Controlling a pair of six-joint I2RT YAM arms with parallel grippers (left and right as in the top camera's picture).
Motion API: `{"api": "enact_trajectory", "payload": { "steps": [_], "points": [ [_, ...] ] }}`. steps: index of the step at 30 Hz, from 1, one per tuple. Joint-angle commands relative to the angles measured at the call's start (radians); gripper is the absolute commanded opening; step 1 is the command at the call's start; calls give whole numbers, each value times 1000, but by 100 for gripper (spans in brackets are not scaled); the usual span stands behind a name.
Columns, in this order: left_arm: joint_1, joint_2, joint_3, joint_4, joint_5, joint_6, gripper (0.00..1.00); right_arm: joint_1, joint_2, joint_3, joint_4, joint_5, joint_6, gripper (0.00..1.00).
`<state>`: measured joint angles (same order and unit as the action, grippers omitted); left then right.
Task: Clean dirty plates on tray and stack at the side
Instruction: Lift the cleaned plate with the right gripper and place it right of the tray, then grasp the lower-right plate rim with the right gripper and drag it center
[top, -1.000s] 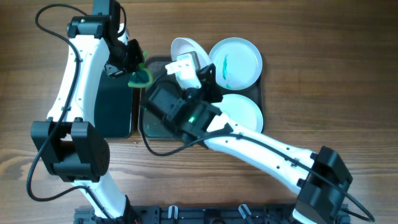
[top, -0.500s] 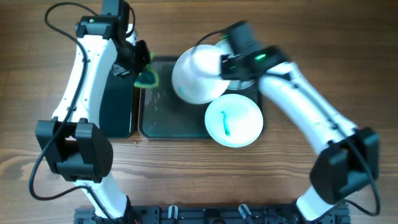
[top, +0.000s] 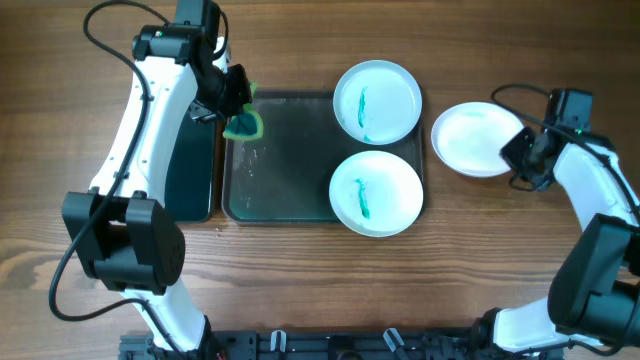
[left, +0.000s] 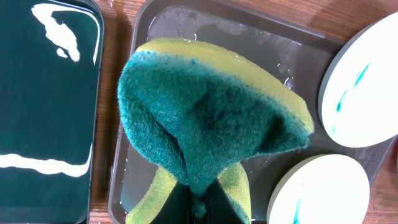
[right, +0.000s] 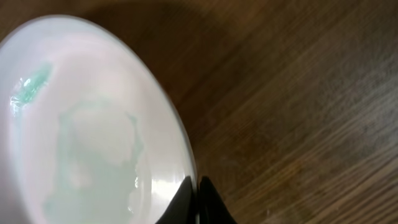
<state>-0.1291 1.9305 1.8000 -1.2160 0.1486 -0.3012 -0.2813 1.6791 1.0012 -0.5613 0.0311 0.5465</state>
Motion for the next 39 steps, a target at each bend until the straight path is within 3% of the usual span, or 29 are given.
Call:
{"api": "enact_trajectory", "payload": {
  "steps": [1,2,3,8,13,18,27,31,35,39],
  "points": [
    [0,-15,10,5,15,5,4,-1,-1,-34,18,38,9,12],
    [0,-15,10,5,15,5,4,-1,-4,-31,10,0,2,34],
    [0,-15,10,5,15,5,4,-1,-8,-14,-17,-58,2,43],
    [0,-15,10,4,15,5,4,70,-82,143,-319,-369,-138,43],
    [0,-15,10,3,15,5,4,308,-75,89,-375,-385,-205,43],
    [0,-15,10,3,15,5,4,420,-43,7,-329,-290,-205,39],
    [0,-15,10,3,15,5,4,449,-33,-97,-148,-293,-218,24],
    [0,-15,10,3,15,5,4,449,-31,-127,-109,-293,-217,22],
    [0,-15,10,3,15,5,4,449,-31,-129,-91,-306,-201,4],
    [0,-15,10,3,15,5,4,530,-31,-57,-73,-367,-58,5]
  ]
}}
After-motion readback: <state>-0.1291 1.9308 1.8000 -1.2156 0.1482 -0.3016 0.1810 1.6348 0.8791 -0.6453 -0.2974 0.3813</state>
